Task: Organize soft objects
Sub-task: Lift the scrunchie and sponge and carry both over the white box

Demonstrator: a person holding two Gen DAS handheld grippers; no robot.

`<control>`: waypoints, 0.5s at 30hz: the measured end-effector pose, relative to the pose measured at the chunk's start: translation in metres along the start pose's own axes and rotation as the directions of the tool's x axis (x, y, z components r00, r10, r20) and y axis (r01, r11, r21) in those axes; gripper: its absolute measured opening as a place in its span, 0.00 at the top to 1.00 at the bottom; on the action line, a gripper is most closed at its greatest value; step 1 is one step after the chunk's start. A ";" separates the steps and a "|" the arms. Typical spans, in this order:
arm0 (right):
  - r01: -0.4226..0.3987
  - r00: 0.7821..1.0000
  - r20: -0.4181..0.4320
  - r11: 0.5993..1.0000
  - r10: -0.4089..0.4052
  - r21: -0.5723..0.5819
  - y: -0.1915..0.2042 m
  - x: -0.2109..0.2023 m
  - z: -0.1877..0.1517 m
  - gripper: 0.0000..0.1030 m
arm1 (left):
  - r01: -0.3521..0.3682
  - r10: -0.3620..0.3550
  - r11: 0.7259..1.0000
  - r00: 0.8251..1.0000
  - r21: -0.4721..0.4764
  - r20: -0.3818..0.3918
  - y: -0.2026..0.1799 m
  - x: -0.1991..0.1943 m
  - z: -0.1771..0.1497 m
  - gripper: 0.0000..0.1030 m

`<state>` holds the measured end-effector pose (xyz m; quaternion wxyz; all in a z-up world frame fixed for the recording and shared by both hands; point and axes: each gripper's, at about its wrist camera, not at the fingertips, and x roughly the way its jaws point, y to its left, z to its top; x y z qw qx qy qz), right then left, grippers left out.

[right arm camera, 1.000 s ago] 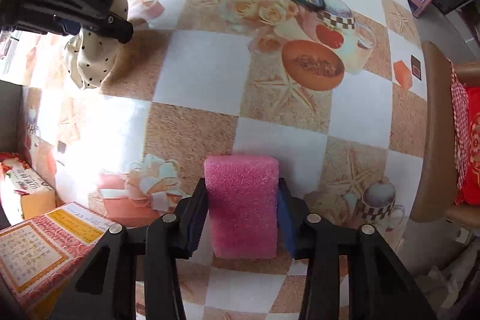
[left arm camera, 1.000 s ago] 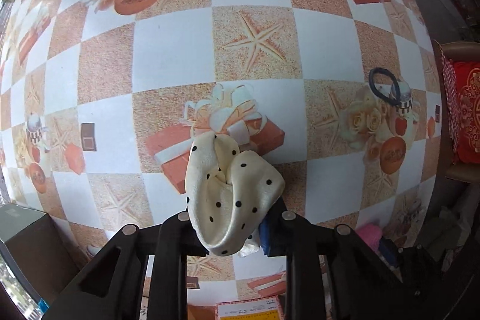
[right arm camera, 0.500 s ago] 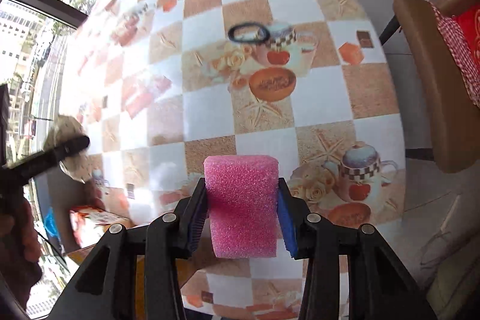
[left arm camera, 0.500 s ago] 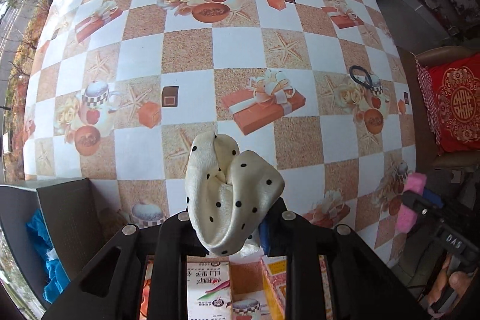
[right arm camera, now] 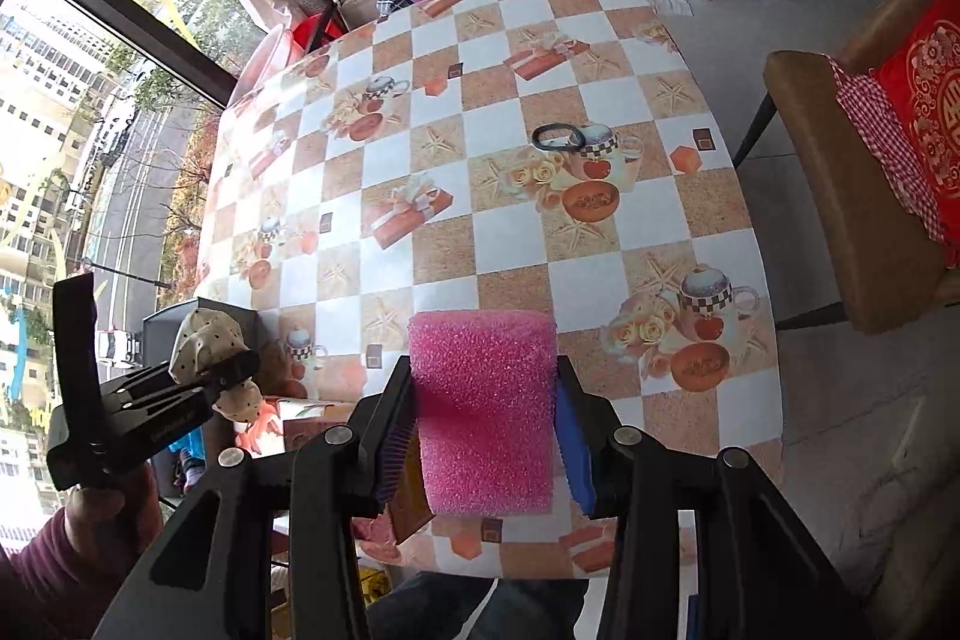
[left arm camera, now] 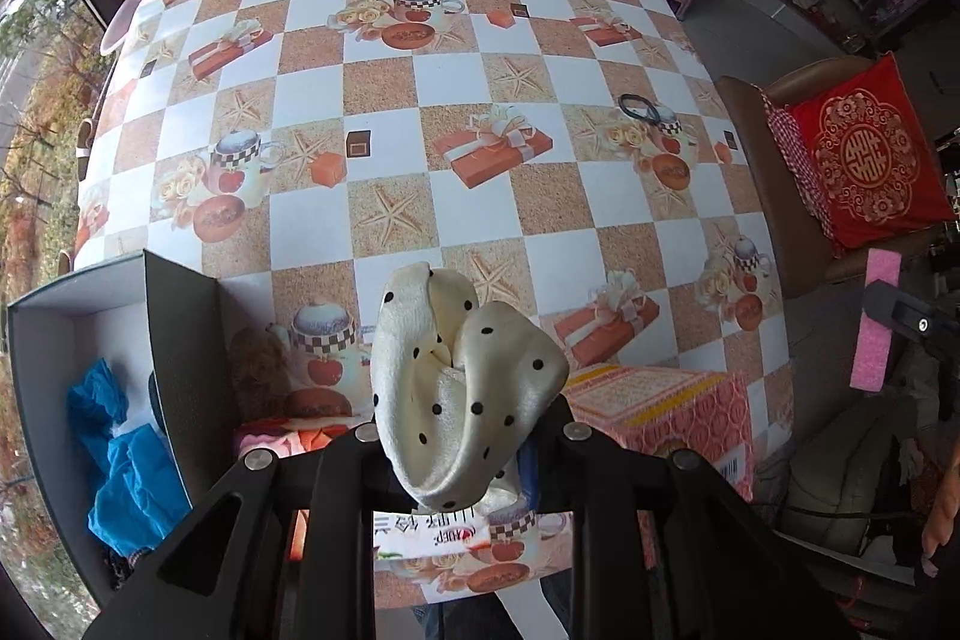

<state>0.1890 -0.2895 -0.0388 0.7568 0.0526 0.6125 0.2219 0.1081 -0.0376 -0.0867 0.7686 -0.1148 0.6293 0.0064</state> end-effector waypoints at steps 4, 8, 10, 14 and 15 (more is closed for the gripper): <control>-0.011 1.000 0.014 1.000 0.011 -0.019 0.023 -0.014 -0.016 0.57 | 0.017 -0.017 1.000 1.000 0.007 -0.001 0.005 -0.010 -0.028 0.75; -0.018 1.000 0.015 0.999 0.018 -0.047 0.045 -0.019 -0.029 0.57 | 0.011 -0.011 0.999 1.000 0.040 0.006 0.007 -0.022 -0.053 0.75; -0.024 1.000 0.011 0.998 0.025 -0.062 0.057 -0.019 -0.035 0.57 | 0.007 -0.008 0.999 1.000 0.046 0.018 0.010 -0.029 -0.064 0.75; -0.048 0.999 -0.018 0.994 0.046 -0.100 0.082 -0.009 -0.047 0.57 | 0.015 -0.017 0.999 0.999 0.030 0.040 0.018 -0.042 -0.079 0.75; -0.057 0.998 -0.027 0.993 0.054 -0.108 0.089 -0.006 -0.050 0.57 | 0.015 -0.016 1.000 0.999 0.025 0.047 0.021 -0.045 -0.082 0.75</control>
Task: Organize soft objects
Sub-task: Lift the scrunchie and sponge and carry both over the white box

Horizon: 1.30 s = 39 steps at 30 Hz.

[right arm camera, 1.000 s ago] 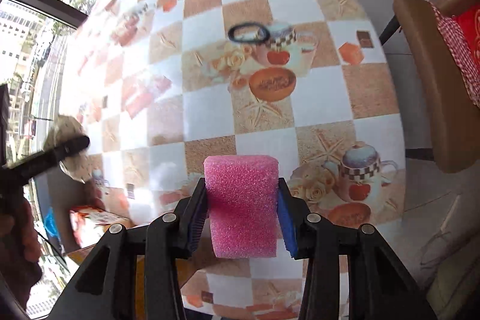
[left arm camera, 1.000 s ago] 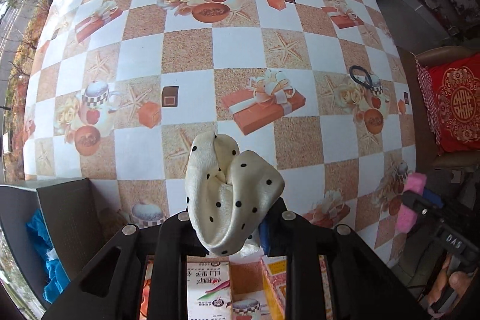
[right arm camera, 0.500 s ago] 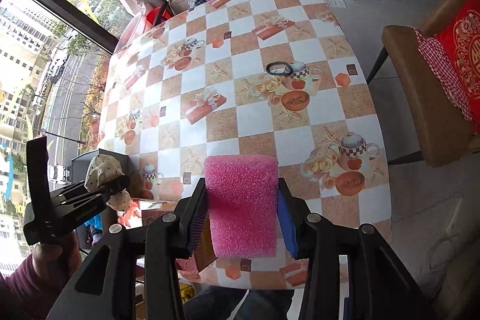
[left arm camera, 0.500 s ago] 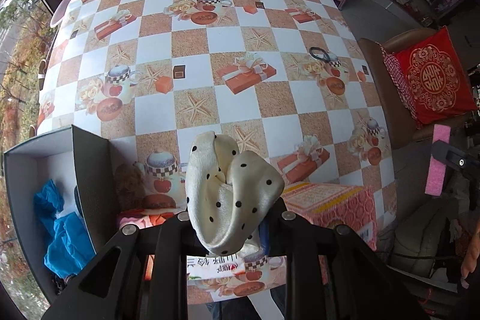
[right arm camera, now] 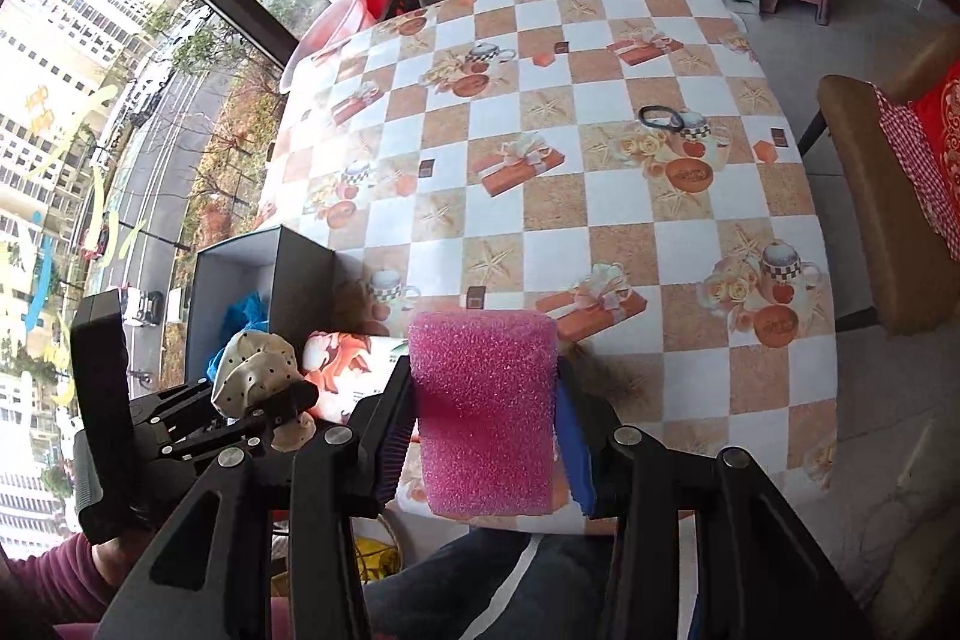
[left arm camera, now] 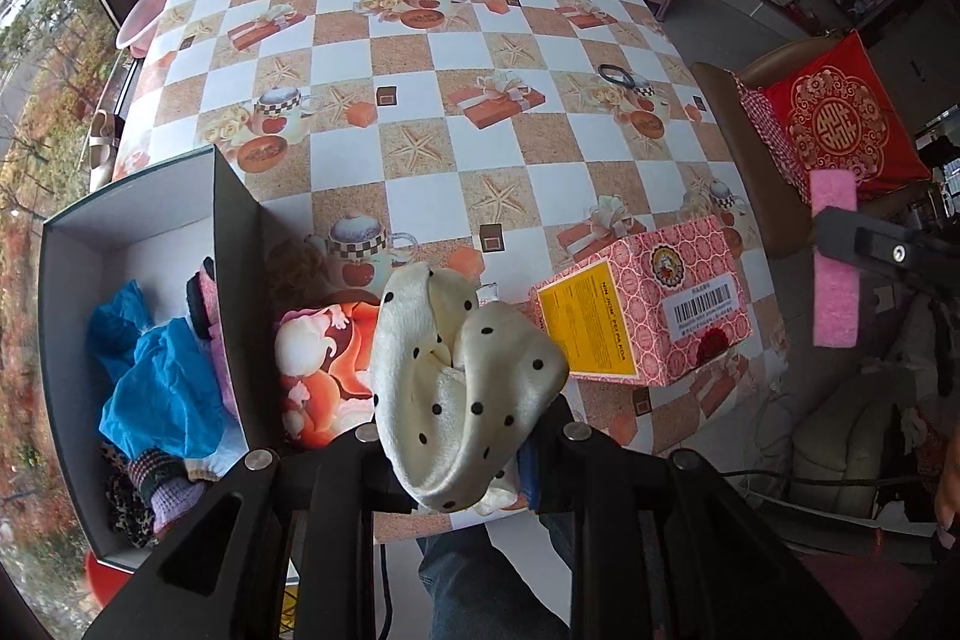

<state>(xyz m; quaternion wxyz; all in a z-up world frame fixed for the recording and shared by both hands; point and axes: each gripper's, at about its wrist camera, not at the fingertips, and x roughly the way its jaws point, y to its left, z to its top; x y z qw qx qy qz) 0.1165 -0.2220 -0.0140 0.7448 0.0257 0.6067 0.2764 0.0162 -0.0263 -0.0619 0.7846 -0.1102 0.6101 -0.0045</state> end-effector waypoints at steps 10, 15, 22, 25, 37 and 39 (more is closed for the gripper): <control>-0.026 0.999 -0.044 0.993 0.021 -0.116 0.057 0.016 -0.018 0.57 | -0.017 0.020 0.999 0.998 -0.045 0.052 0.027 -0.022 -0.017 0.75; -0.030 0.998 -0.052 0.991 0.024 -0.128 0.069 0.020 -0.020 0.57 | -0.022 0.026 0.998 0.997 -0.062 0.071 0.037 -0.031 -0.021 0.75; -0.041 0.997 -0.075 0.986 0.029 -0.161 0.086 0.029 -0.022 0.57 | -0.025 0.033 0.995 0.995 -0.095 0.093 0.051 -0.040 -0.029 0.75; -0.042 0.996 -0.080 0.983 0.029 -0.177 0.093 0.030 -0.024 0.57 | -0.025 0.035 0.994 0.995 -0.106 0.093 0.056 -0.041 -0.032 0.75; -0.045 0.995 -0.093 0.977 0.026 -0.206 0.110 0.038 -0.026 0.57 | -0.030 0.046 0.988 0.994 -0.152 0.104 0.073 -0.046 -0.041 0.75; -0.046 0.995 -0.097 0.976 0.026 -0.210 0.113 0.040 -0.026 0.57 | -0.031 0.048 0.987 0.993 -0.156 0.106 0.076 -0.047 -0.042 0.75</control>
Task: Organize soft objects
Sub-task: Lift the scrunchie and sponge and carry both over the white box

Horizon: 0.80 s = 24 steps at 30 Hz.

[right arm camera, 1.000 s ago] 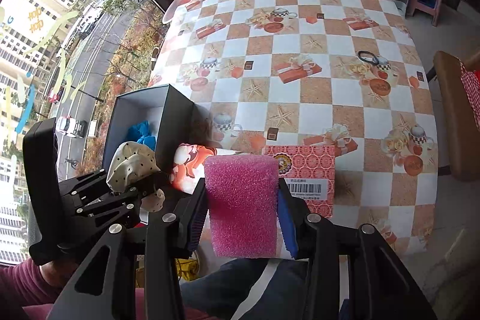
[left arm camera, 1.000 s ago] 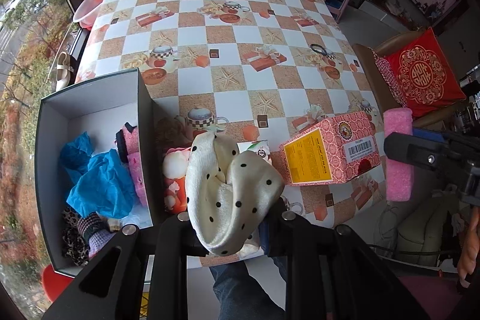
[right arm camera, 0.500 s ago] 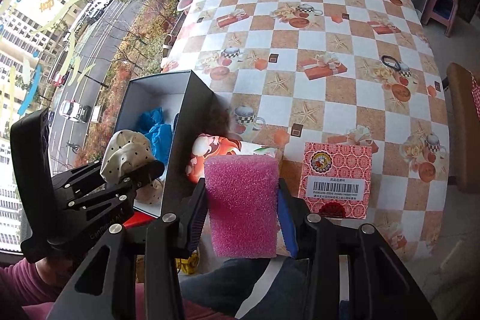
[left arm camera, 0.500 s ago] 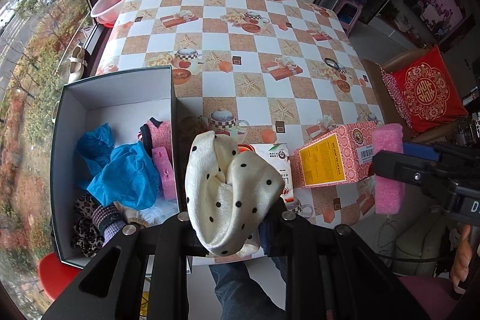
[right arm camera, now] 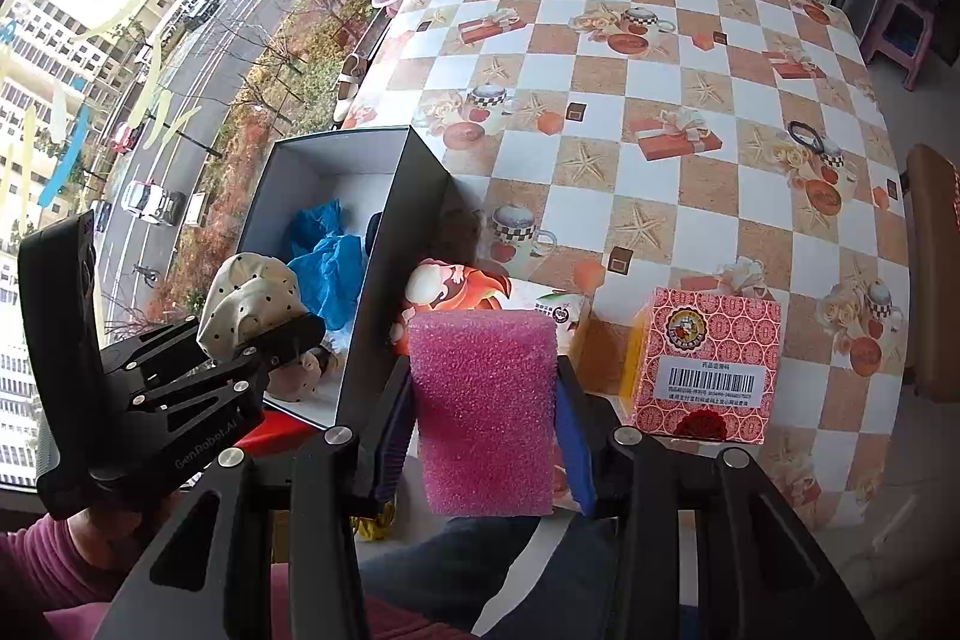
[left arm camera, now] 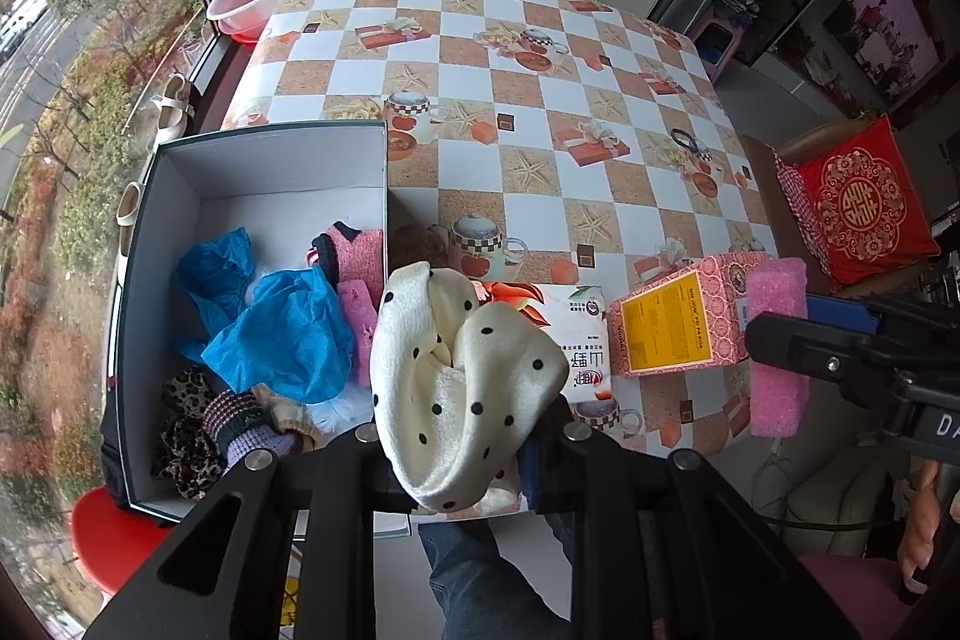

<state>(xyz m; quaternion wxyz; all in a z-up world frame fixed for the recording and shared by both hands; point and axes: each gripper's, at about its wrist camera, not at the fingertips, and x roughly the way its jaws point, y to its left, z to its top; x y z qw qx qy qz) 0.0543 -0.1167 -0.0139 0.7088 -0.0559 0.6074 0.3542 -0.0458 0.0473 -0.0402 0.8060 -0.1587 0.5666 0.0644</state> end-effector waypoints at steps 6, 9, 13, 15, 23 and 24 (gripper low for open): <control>-0.002 1.000 -0.010 1.000 0.002 -0.020 0.008 0.005 0.002 0.57 | -0.002 0.002 1.000 1.000 -0.019 0.003 0.009 -0.002 -0.003 0.75; -0.003 1.000 -0.017 0.999 0.002 -0.032 0.012 0.006 0.003 0.57 | -0.004 0.004 1.000 1.000 -0.029 0.006 0.012 -0.004 -0.004 0.75; -0.001 1.000 -0.024 0.999 0.000 -0.049 0.018 0.009 0.006 0.57 | -0.007 0.007 0.999 1.000 -0.044 0.010 0.018 -0.005 -0.005 0.75; -0.001 1.000 -0.027 0.998 -0.001 -0.056 0.021 0.011 0.007 0.57 | -0.008 0.008 0.999 1.000 -0.054 0.009 0.022 -0.005 -0.006 0.75; 0.001 0.999 -0.039 0.997 -0.004 -0.075 0.031 0.016 0.011 0.57 | -0.017 0.017 0.996 1.000 -0.087 0.006 0.037 -0.004 -0.008 0.75; 0.001 0.999 -0.040 0.997 -0.004 -0.079 0.032 0.017 0.011 0.57 | -0.017 0.018 0.996 1.000 -0.090 0.006 0.038 -0.004 -0.008 0.75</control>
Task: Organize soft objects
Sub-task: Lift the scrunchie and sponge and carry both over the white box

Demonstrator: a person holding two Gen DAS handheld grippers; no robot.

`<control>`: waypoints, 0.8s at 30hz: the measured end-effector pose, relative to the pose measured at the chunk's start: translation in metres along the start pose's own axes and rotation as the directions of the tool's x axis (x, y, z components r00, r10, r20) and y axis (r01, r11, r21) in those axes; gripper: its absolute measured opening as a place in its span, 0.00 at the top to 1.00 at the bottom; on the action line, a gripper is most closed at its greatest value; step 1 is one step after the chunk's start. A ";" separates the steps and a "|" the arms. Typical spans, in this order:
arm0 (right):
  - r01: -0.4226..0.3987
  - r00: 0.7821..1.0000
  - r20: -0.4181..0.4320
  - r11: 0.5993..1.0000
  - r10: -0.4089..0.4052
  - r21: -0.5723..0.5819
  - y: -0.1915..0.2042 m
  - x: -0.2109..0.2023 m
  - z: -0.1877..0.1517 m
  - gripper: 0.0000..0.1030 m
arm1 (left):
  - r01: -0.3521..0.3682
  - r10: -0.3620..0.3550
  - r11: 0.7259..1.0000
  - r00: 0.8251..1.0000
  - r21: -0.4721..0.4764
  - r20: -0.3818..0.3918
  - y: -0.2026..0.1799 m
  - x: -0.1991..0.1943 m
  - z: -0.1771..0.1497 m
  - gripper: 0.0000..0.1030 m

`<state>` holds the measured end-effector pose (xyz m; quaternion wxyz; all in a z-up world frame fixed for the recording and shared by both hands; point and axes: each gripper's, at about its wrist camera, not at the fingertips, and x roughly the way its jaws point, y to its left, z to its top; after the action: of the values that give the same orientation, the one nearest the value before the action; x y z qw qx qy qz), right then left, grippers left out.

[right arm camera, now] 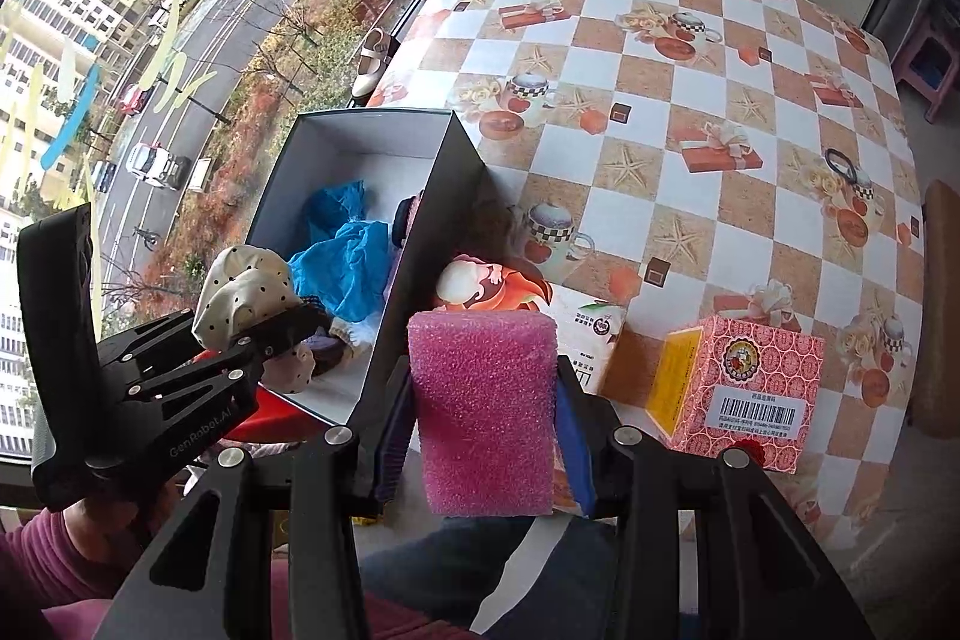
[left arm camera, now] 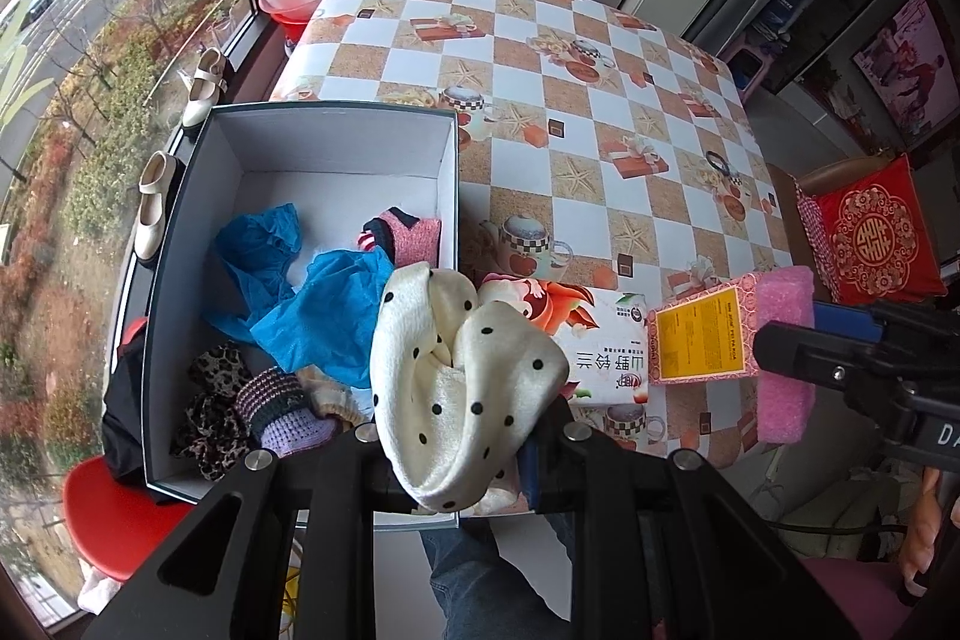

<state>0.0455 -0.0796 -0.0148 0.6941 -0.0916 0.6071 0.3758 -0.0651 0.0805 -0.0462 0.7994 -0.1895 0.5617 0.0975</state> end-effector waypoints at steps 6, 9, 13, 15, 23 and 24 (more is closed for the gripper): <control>0.000 1.000 -0.009 1.000 0.000 -0.012 0.006 0.005 0.005 0.57 | -0.003 0.003 1.000 1.000 -0.020 -0.001 0.009 0.000 0.000 0.75; 0.002 1.000 -0.014 1.000 -0.002 -0.019 0.009 0.007 0.007 0.57 | -0.009 0.009 1.000 1.000 -0.029 0.001 0.014 0.000 0.000 0.75; 0.003 1.000 -0.019 1.000 -0.003 -0.026 0.013 0.009 0.009 0.57 | -0.011 0.011 0.999 1.000 -0.043 0.001 0.021 0.001 -0.001 0.75; 0.003 1.000 -0.020 1.000 -0.004 -0.029 0.014 0.009 0.010 0.57 | -0.012 0.012 0.999 1.000 -0.052 0.000 0.024 0.001 -0.001 0.75; 0.003 1.000 -0.030 0.999 -0.004 -0.054 0.022 0.013 0.015 0.57 | -0.015 0.016 0.997 1.000 -0.079 0.009 0.034 -0.001 -0.001 0.75; 0.003 0.999 -0.032 0.998 -0.005 -0.057 0.023 0.014 0.015 0.57 | -0.016 0.017 0.996 1.000 -0.085 0.010 0.036 -0.001 -0.001 0.75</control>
<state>0.0421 -0.0490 -0.0163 0.6820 -0.1187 0.6070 0.3902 -0.0796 0.1125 -0.0527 0.7927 -0.2181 0.5545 0.1289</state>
